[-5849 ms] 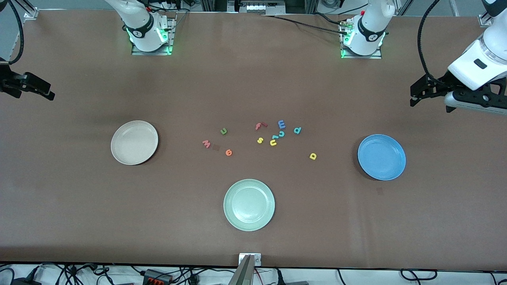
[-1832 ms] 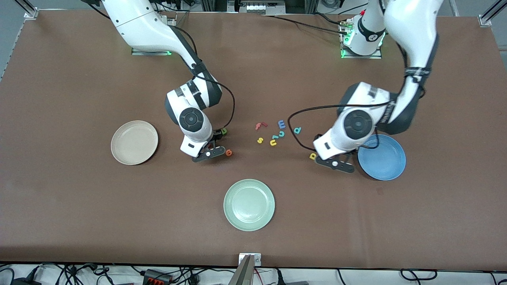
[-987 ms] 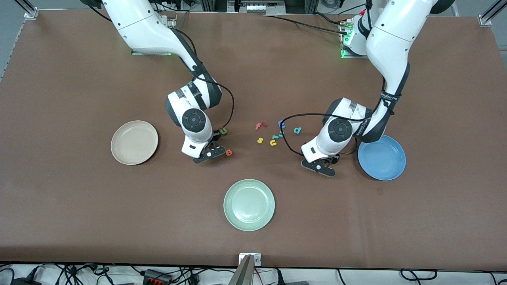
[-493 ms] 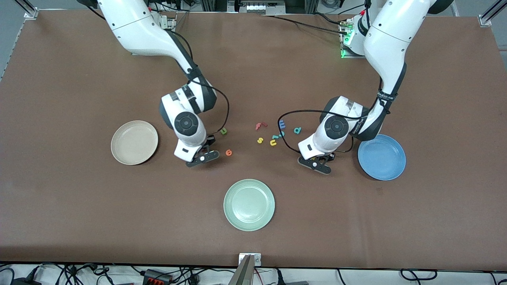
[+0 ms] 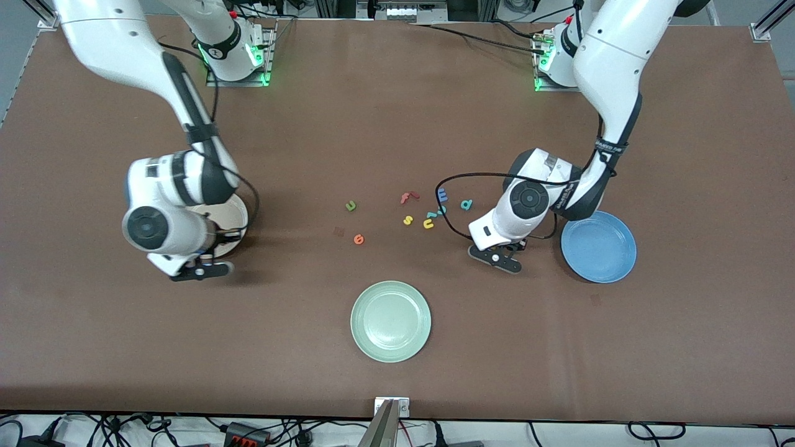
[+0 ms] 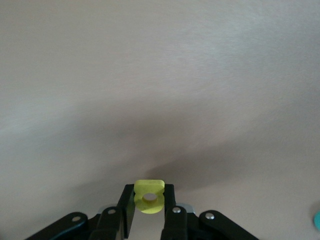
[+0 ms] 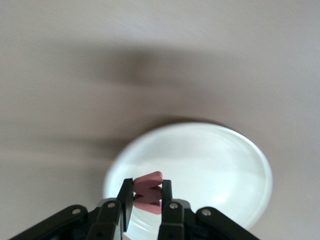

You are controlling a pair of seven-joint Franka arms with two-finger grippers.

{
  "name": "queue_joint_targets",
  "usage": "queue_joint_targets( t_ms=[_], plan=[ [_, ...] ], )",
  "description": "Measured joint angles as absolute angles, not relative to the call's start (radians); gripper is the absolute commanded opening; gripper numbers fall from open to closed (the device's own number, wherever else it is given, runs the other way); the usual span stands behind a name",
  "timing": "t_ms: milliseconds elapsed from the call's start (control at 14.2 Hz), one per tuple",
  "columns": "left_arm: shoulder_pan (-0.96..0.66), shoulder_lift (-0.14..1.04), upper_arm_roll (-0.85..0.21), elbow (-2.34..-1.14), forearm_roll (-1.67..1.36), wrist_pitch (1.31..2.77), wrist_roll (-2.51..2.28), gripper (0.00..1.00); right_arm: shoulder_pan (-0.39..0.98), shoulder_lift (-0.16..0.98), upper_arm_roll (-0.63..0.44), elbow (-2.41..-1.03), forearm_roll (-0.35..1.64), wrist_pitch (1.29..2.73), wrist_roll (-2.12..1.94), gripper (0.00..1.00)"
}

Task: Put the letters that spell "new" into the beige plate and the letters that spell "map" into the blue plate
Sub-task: 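Place the w on the beige plate while the left gripper places the a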

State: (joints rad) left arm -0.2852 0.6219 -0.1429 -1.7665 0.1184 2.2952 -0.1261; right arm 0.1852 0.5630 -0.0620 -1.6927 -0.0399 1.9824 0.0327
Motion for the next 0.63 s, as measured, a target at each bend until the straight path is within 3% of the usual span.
queue_joint_targets(
  t_ms=[141,352,423,493,564,634],
  plan=[
    [-0.259,0.573,-0.129,-1.735,0.125,2.171,-0.085,0.13,0.154,0.564,-0.061,-1.716,-0.04,1.956,0.027,0.09],
    [-0.139,0.541,-0.119,-1.731,0.179,2.118,0.056,0.13,0.146,0.573,-0.06,-1.759,-0.04,1.962,0.027,0.09],
    [-0.09,0.543,-0.118,-1.734,0.182,2.116,0.111,0.14,0.142,0.579,-0.06,-1.765,-0.04,1.97,0.027,0.21],
    [-0.05,0.547,-0.117,-1.741,0.182,2.116,0.149,0.15,0.137,0.587,-0.06,-1.768,-0.04,1.984,0.027,0.65],
    [-0.019,0.55,-0.117,-1.754,0.182,2.116,0.17,0.17,0.133,0.596,-0.06,-1.768,-0.04,2.001,0.028,1.0],
    [0.002,0.554,-0.117,-1.769,0.182,2.116,0.18,0.17,0.131,0.602,-0.06,-1.768,-0.04,2.013,0.029,1.0]
  ],
)
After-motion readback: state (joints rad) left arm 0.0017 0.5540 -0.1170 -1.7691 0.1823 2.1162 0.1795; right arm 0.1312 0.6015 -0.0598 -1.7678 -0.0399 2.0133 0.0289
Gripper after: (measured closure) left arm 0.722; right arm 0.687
